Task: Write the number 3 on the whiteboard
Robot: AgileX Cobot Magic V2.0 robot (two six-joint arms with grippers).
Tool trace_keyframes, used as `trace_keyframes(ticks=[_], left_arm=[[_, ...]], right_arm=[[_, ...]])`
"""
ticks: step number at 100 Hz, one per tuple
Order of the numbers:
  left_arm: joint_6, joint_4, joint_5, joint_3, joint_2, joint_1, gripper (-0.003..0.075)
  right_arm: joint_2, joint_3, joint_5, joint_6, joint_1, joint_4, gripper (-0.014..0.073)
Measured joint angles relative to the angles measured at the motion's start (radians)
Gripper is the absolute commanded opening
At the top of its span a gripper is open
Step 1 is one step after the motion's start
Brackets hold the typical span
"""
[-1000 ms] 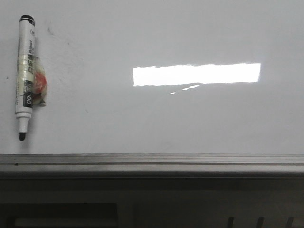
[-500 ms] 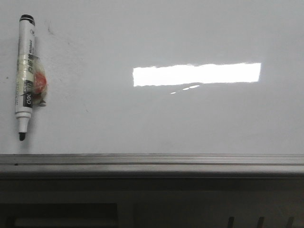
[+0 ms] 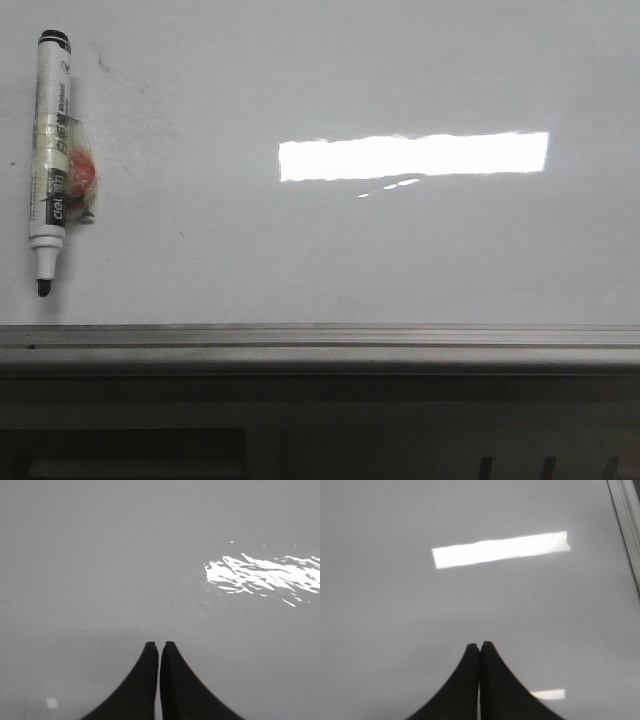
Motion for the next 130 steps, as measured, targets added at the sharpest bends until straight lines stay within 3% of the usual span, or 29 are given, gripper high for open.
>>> trace_keyframes(ticks=[23, 42, 57, 67, 79, 85, 102, 130], left_arm=[[0.000, -0.019, 0.111, -0.129, 0.051, 0.000, -0.0020], [0.000, 0.009, 0.256, -0.303, 0.214, 0.000, -0.0020], [0.000, 0.018, 0.291, -0.339, 0.297, 0.000, -0.0015], [0.005, 0.024, 0.312, -0.339, 0.323, -0.006, 0.0062], [0.022, 0.029, 0.319, -0.335, 0.335, -0.063, 0.0286], [0.025, 0.029, 0.305, -0.331, 0.336, -0.097, 0.0356], [0.029, -0.065, 0.170, -0.277, 0.336, -0.157, 0.0368], [0.138, -0.231, 0.203, -0.274, 0.336, -0.390, 0.0388]], right_arm=[[0.088, -0.011, 0.041, 0.000, 0.011, 0.086, -0.0064], [0.210, -0.152, 0.169, 0.000, 0.037, 0.090, -0.0064], [0.273, -0.233, 0.238, 0.000, 0.047, 0.091, -0.0064], [0.282, -0.244, 0.250, 0.000, 0.047, 0.092, -0.0064], [0.282, -0.244, 0.280, 0.000, 0.047, 0.092, -0.0064], [0.282, -0.244, 0.292, 0.000, 0.047, 0.092, -0.0064], [0.282, -0.244, 0.287, 0.000, 0.047, 0.092, -0.0064], [0.282, -0.255, 0.286, 0.000, 0.047, 0.092, -0.0064]])
